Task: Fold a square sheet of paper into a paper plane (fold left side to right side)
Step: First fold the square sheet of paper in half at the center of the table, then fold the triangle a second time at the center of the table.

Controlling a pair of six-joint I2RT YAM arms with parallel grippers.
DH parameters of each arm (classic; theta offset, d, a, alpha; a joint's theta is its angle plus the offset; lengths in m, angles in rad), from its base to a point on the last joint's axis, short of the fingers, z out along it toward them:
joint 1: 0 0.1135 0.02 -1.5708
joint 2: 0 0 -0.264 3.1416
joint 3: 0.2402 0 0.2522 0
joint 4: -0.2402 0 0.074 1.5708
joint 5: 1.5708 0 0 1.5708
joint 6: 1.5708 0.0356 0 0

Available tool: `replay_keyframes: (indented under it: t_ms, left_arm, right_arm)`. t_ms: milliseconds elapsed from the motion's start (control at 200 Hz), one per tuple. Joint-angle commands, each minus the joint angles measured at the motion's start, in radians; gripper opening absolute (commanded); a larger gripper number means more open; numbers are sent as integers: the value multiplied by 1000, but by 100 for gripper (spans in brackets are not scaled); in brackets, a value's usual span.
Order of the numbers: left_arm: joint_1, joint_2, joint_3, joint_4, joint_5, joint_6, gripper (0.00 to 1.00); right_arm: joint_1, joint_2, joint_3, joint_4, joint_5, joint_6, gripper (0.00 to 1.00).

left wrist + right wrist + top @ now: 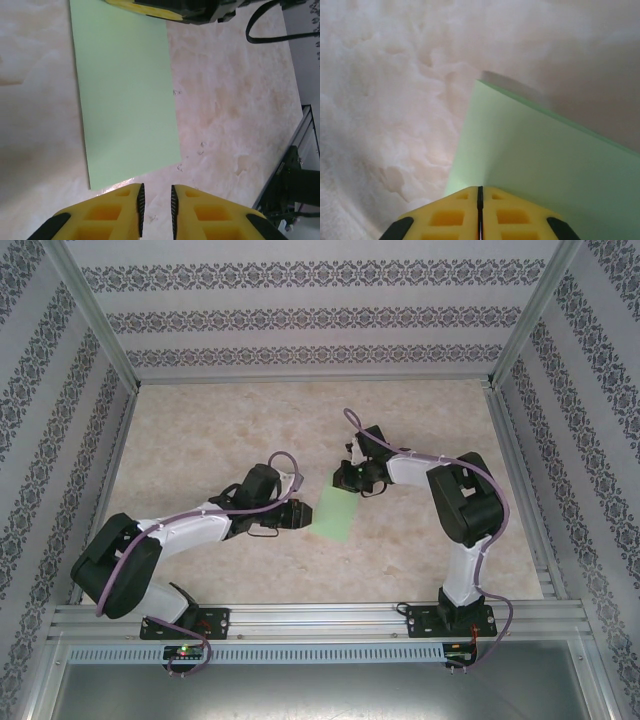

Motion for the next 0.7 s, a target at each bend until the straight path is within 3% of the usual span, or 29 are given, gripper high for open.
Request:
replay_keyframes:
  t_ms: [0, 130, 410, 694]
  left_arm:
    - [5, -27, 40, 9, -24, -21, 27]
    - [5, -24, 57, 12, -74, -47, 32]
    - [6, 80, 129, 19, -116, -94, 35]
    - [5, 291, 271, 16, -60, -82, 32]
  right_arm:
    - [9, -65, 15, 48, -35, -11, 15]
    - [4, -135, 16, 32, -19, -41, 26]
    - [-50, -407, -101, -139, 192, -156, 55]
    - [-103, -566, -291, -147, 184, -146, 75]
